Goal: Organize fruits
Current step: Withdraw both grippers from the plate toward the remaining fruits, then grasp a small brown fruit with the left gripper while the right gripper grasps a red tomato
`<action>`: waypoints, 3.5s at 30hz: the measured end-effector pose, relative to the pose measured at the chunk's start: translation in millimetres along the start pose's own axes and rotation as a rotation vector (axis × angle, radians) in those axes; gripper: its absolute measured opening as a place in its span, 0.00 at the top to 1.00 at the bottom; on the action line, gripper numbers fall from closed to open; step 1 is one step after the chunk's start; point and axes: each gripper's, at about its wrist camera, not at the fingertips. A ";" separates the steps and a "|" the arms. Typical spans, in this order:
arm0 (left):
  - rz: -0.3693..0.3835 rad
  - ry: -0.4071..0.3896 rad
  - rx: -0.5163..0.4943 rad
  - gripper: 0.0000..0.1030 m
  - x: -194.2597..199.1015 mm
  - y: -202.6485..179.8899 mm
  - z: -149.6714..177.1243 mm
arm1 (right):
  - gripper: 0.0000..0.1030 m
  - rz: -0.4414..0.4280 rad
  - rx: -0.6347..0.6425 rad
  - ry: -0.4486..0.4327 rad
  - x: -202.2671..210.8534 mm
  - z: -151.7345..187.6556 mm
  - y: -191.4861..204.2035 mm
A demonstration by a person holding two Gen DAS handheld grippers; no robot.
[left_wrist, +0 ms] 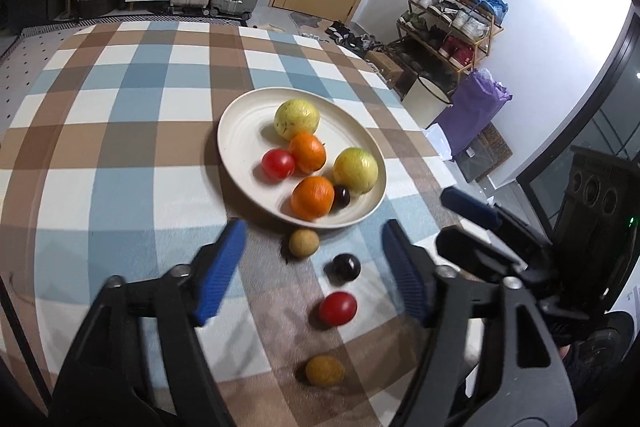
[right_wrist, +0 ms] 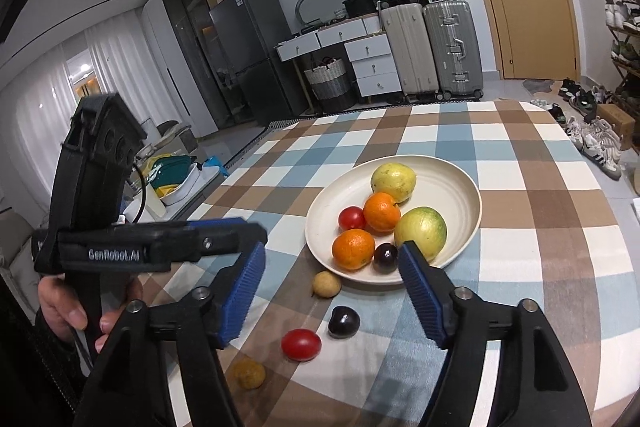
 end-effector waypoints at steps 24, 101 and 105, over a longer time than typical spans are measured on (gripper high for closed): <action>-0.015 0.101 -0.074 0.02 0.9 -12.9 68.8 | 0.07 0.089 -0.031 -0.027 21.4 24.1 3.7; 0.047 0.087 -0.043 0.76 19.3 36.6 101.4 | 0.17 0.095 -0.040 0.231 -50.3 64.4 25.5; 0.043 0.080 -0.034 0.76 21.0 41.4 100.1 | 0.22 0.086 -0.031 0.243 -53.8 65.0 28.0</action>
Point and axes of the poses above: each gripper's, at about its wrist camera, not at the fingertips, and x roughly against the way its jaws point, y to its left, z to its underside, and after that the axes turned 3 degrees about -x, right-handed
